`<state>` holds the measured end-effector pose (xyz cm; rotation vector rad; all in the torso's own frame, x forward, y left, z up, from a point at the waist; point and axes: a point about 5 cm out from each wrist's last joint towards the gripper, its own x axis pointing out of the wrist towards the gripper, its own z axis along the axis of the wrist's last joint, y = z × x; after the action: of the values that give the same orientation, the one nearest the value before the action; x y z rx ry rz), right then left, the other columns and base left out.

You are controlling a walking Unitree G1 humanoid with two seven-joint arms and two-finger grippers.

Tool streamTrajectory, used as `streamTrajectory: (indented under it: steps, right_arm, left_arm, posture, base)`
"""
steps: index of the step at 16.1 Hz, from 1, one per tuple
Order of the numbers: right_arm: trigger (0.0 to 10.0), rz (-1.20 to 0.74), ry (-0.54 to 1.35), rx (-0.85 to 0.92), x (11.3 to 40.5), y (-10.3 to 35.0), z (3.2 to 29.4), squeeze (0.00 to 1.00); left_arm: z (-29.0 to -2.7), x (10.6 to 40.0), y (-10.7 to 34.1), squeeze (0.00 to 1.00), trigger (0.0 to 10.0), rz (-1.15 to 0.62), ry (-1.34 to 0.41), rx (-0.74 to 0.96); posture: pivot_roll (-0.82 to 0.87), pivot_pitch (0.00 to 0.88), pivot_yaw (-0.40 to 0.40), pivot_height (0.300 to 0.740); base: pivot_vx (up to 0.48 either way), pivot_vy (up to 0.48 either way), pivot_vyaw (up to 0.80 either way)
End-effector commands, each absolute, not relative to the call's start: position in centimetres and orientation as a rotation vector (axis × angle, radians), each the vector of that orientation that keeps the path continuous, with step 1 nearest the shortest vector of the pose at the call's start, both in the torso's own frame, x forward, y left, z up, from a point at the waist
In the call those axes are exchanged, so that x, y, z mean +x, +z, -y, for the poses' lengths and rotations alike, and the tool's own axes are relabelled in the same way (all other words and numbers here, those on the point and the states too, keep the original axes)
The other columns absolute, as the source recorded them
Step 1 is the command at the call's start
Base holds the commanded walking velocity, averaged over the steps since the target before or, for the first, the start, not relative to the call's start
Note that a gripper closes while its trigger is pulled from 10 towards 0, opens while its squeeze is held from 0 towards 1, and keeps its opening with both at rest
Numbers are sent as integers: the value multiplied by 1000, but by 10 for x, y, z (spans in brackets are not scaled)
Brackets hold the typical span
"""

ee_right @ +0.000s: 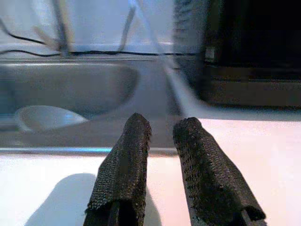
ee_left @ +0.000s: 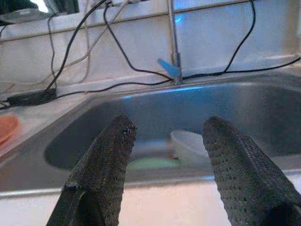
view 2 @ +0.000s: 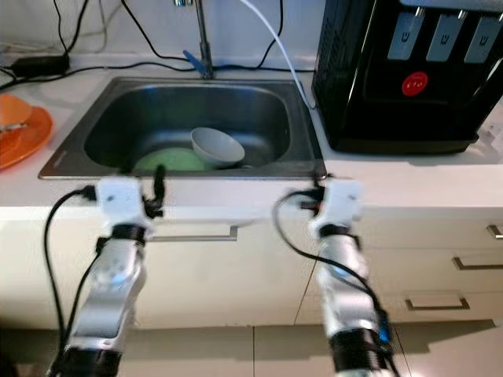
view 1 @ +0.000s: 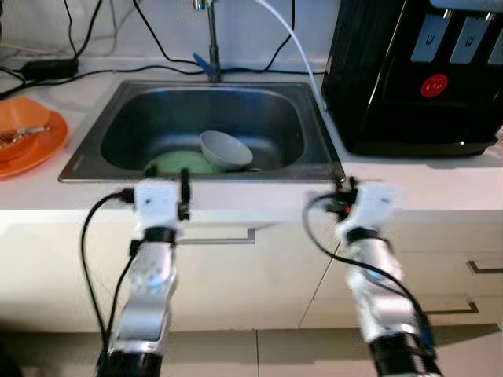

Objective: Kitchen organization

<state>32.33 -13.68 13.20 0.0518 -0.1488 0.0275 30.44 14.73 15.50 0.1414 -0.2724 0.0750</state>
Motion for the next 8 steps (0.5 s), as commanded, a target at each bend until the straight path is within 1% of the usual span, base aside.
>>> streamTrajectory:
  steps: [1,2,5,8]
  right_arm:
    - [10000,125,55,46,325,129,129,0]
    - [10000,127,76,47,324,128,123,0]
    - [10000,130,61,59,326,126,122,0]
    - [10000,137,48,58,328,127,126,0]
  left_arm:
    - [-145,308,152,0,10000,259,74,138]
    - [-142,310,153,0,10000,261,58,136]
    - [-143,314,152,0,10000,263,50,131]
    - [-143,315,148,0,10000,258,50,128]
  posture:
    - [55,12,1,740]
    - [54,11,3,740]
    - [48,1,13,740]
    - [39,0,18,740]
  base:
    - [0,0,0]
    - [0,0,0]
    - [0,0,0]
    - [0,390,0]
